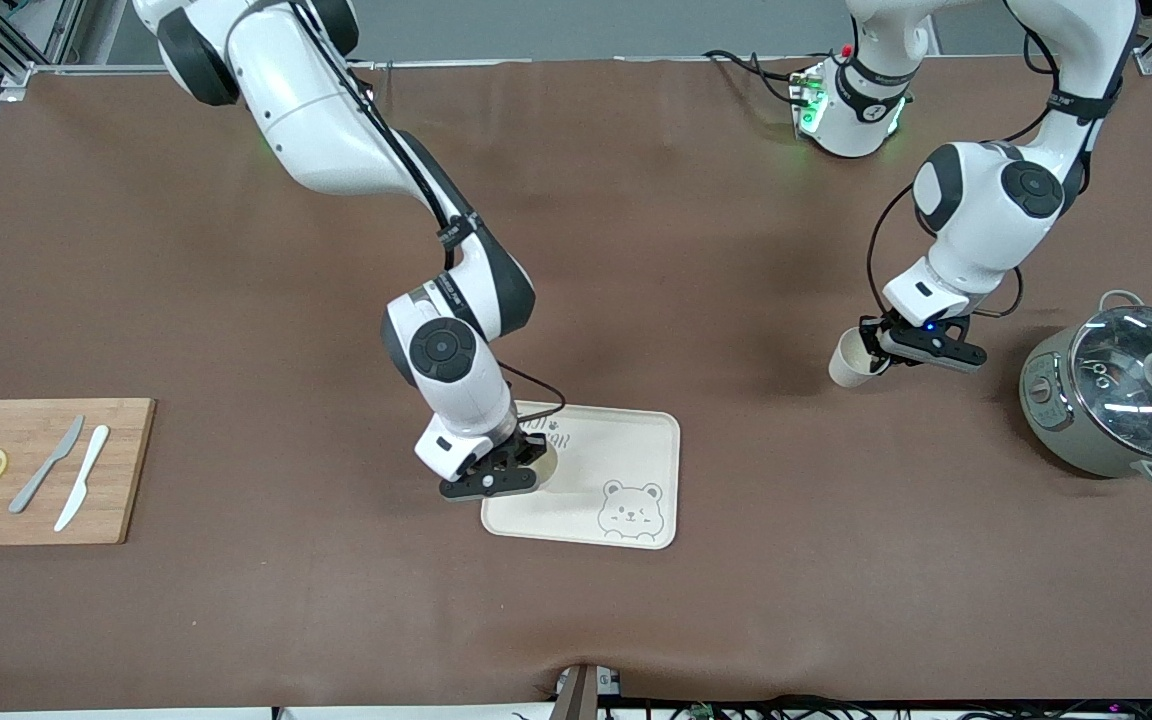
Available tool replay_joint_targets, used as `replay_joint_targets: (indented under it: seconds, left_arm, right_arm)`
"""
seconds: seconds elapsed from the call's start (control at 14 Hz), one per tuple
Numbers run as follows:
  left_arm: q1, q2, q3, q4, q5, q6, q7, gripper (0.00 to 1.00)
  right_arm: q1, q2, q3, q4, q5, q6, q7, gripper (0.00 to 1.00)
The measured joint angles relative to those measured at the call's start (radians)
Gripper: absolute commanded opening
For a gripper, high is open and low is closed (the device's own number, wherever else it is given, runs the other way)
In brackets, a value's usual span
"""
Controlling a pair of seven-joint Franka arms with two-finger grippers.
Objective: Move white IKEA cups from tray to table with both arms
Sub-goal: 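Carry the cup toward the cutting board while the left gripper lowers its cup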
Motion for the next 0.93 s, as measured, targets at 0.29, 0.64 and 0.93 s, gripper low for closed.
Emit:
replay_joint_targets:
  seconds: [0.29, 0.64, 0.93]
  left_arm:
    - [0.076, 0.014, 0.001, -0.034, 0.000, 0.001, 0.110, 0.00]
    - [0.150, 0.043, 0.001, -0.048, 0.000, 0.002, 0.221, 0.00]
    - [0.154, 0.063, -0.001, -0.047, 0.000, 0.005, 0.227, 0.00]
  right_arm:
    - [-0.157, -0.217, -0.017, 0.014, 0.002, -0.329, -0.325, 0.00]
    - [-0.398, -0.426, -0.016, -0.184, 0.009, -0.370, -0.641, 0.00]
    - [-0.475, -0.517, -0.016, -0.455, 0.009, -0.117, -0.774, 0.00]
